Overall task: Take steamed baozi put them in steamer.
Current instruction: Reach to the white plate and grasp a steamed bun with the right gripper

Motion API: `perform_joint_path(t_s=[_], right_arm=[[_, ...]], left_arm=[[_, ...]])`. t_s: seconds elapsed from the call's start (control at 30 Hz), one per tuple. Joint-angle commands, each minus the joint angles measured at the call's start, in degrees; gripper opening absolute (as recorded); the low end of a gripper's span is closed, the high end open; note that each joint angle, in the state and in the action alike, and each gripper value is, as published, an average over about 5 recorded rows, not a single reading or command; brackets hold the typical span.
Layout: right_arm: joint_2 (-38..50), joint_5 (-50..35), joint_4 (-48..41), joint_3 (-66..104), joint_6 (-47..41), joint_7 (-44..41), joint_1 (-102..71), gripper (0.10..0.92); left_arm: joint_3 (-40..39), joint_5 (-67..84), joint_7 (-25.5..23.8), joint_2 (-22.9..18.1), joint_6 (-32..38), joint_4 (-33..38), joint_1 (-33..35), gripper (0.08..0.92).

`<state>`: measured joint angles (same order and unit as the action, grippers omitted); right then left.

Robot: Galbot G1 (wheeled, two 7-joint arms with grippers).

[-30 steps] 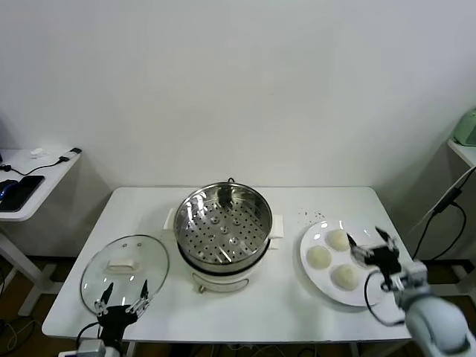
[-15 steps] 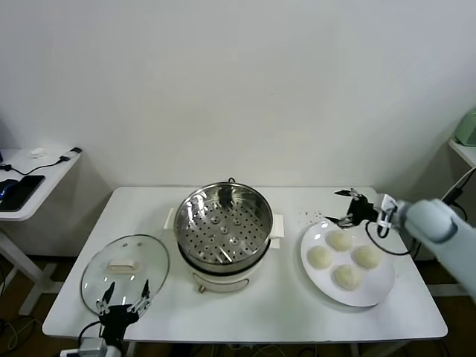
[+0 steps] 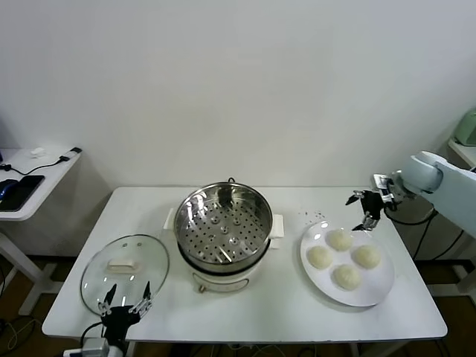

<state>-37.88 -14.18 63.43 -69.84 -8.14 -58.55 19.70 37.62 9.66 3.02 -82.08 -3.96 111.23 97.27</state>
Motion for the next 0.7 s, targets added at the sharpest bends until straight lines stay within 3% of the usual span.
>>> perform_joint_path(t_s=[0.03, 0.7], right_arm=[[-6.8, -0.7, -5.7, -8.0, -5.6, 0.2, -0.4, 0.823], [-14.6, 3.1, -18.4, 1.6, -3.2, 1.6, -9.5, 0.823]], left_arm=[[0.1, 0.0, -0.1, 0.0, 0.0, -0.5, -0.1, 0.823], [-0.8, -0.6, 0.0, -1.2, 0.4, -1.2, 0.4, 0.823]])
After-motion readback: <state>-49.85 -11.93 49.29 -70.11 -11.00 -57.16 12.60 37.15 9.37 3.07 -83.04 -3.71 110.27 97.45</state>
